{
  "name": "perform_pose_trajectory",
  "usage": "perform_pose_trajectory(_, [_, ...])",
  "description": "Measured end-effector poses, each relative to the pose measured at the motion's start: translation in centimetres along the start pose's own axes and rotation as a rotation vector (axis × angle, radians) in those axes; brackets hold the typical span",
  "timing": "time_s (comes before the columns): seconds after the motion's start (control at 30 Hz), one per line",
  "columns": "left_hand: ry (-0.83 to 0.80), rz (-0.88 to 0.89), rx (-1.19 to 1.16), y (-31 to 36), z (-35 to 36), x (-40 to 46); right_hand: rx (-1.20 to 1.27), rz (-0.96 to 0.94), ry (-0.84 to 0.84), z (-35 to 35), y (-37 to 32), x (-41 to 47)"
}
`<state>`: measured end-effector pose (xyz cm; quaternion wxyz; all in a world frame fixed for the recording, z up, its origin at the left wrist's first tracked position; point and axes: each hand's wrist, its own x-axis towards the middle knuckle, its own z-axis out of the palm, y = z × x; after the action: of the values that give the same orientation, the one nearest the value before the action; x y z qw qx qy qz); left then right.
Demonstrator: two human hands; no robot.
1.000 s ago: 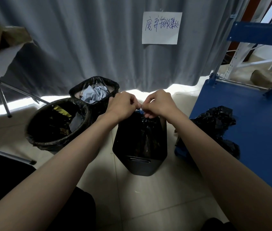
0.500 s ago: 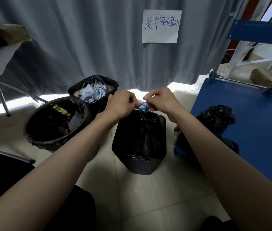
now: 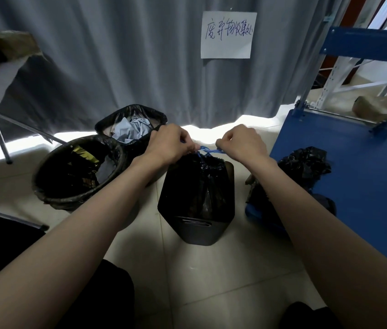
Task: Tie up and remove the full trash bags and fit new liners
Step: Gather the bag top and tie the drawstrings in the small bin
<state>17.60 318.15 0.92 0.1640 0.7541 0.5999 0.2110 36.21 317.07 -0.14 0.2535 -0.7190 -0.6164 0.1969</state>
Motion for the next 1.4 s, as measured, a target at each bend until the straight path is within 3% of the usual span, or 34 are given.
perform_pose_trajectory(0.37, [0.030,-0.003,-0.044,-0.3,-0.8,-0.1,0.014,-0.193,-0.325,-0.1,-0.5,-0.7])
perform_pose_trajectory(0.67, [-0.038,0.079,-0.089,1.3,-3.1,0.0,0.075,-0.283,-0.209,-1.6,-2.8,-1.4])
perform_pose_trajectory(0.77, [0.019,0.092,-0.077,1.2,-2.6,0.8,0.061,-0.214,-0.294,-1.9,-1.8,-1.3])
perform_pose_trajectory(0.97, [0.119,-0.046,0.091,-1.9,0.0,1.4,-0.016,0.007,-0.570,-1.1,2.3,-1.1])
perform_pose_trajectory(1.2, [0.122,-0.061,0.243,-4.8,2.2,0.7,-0.197,0.027,-0.713,0.5,5.7,-0.9])
perform_pose_trajectory(1.27, [0.173,-0.070,0.095,-4.9,2.1,0.9,-0.208,0.002,-0.694,0.7,6.0,-0.9])
perform_pose_trajectory(1.4, [0.210,-0.150,-0.523,-3.6,0.2,1.6,0.164,0.058,-0.663,0.3,6.3,-1.3])
